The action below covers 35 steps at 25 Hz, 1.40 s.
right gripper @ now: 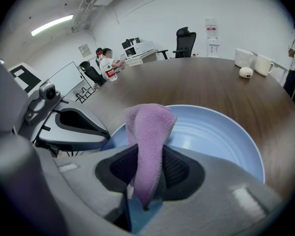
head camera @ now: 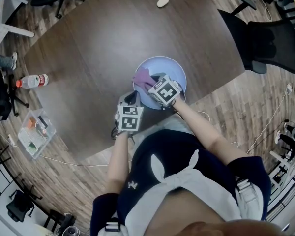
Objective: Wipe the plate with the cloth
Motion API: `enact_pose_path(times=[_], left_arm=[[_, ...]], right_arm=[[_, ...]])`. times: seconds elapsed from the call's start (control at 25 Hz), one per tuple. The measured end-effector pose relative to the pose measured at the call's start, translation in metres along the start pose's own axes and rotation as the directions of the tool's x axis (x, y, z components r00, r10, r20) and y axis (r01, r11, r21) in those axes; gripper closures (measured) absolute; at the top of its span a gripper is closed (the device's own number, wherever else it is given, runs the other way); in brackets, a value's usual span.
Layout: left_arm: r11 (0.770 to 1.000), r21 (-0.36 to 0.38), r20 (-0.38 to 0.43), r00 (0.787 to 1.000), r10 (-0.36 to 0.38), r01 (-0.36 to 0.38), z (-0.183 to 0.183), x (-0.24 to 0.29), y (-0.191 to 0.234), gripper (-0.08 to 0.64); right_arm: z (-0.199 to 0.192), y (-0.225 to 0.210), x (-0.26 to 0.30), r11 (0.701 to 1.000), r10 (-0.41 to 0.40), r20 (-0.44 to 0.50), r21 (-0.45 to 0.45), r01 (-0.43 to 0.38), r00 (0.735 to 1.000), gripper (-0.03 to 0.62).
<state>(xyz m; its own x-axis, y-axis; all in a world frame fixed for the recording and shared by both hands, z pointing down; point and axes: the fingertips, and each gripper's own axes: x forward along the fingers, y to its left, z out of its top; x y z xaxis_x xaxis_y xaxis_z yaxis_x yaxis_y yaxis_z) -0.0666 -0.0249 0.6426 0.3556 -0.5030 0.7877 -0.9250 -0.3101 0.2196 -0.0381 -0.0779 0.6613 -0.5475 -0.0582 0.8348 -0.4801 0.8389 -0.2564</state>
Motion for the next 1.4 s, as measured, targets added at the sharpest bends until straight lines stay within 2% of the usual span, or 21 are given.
enact_pose_path(times=[1.4], left_arm=[[1.0, -0.017, 0.011, 1.0, -0.008, 0.008, -0.002, -0.001, 0.001, 0.555]], right_arm=[[0.002, -0.05, -0.012, 0.989, -0.057, 0.037, 0.135, 0.052, 0.998, 0.46]])
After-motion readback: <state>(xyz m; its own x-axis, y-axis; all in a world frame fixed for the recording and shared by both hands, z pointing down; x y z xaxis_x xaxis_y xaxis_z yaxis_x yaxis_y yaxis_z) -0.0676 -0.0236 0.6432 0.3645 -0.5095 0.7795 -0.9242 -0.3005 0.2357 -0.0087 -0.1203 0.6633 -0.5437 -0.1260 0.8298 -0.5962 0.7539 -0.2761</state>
